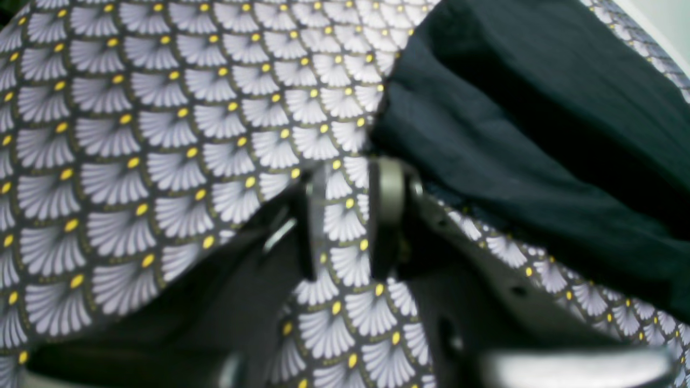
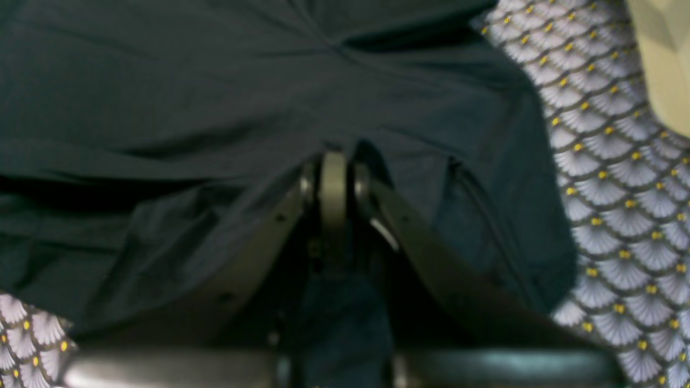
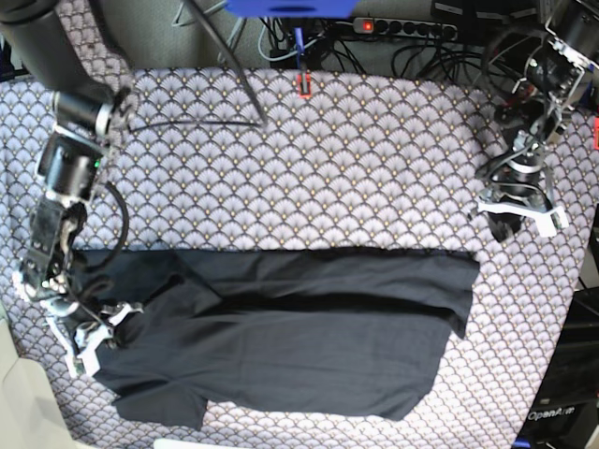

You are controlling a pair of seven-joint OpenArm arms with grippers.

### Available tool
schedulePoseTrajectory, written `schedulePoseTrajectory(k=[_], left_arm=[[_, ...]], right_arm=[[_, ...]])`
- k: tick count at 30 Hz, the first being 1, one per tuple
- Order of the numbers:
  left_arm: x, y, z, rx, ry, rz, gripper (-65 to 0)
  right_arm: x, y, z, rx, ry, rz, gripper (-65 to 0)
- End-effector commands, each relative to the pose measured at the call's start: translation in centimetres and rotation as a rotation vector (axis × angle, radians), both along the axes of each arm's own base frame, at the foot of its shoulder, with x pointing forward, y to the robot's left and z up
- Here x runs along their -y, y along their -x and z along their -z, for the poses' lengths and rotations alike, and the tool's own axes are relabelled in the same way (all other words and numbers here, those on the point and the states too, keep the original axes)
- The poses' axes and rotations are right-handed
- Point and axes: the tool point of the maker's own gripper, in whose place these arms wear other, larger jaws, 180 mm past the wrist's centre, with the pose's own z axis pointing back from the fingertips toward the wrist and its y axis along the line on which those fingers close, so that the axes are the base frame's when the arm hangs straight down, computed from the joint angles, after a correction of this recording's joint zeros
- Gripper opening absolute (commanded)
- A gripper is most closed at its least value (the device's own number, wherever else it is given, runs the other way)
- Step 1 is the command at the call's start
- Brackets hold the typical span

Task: Fold the T-shirt properly
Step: 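Raise both grippers away from the folded shirt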

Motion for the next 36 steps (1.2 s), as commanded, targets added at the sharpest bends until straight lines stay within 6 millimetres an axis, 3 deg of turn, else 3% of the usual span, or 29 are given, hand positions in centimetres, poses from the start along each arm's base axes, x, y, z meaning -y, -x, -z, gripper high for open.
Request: schedulePoseTrajectory(k=[1,4,12,18,27,29,31,36], left_arm=[[-0.6,-0.9,-1.7,0.054,-0.022,0.001,-50.8],[-0.6,-0.8,-1.7,0.052,-0.022,0.001,-50.8],[-0.6,-0.3,-1.2,0.037,-0.022,0.001,-50.8],[-0.3,-0.1,-1.6,0.042,-0.023,0.018,-50.8],[0.5,0.2,-2.0,0.049,-0.01,0.038,-50.8],[0.3,0.2,-2.3,0.051,-0.02,0.045,-50.8],[0.5,0.2,-2.6,0.057,-0.018,0.051,-50.8],[0.4,0.9,-2.6,0.044,-0.031,0.066,-50.8]], right_arm=[[0.4,-1.7,-2.9,0.079,-0.012,0.005,-65.0],[-0.1,-2.8,-3.0,0.08,-0.048,-0.001,-65.0],[-0.6,-5.6,-6.0,0.106,-0.036,-0.016,-65.0],[-0.6,-6.3,-7.5,0.154,-0.043,-0.017,-65.0],[-0.6,-6.2,-7.3,0.147,-0.039,-0.018,-65.0],[-0.9,-6.1,-6.8,0.135,-0.026,-0.032,-62.7],[-1.2,-5.4,-5.0,0.095,-0.027,-0.041,-59.1],[0.2,-4.9,-4.6,0.067,-0.004,-0.024,-47.4]])
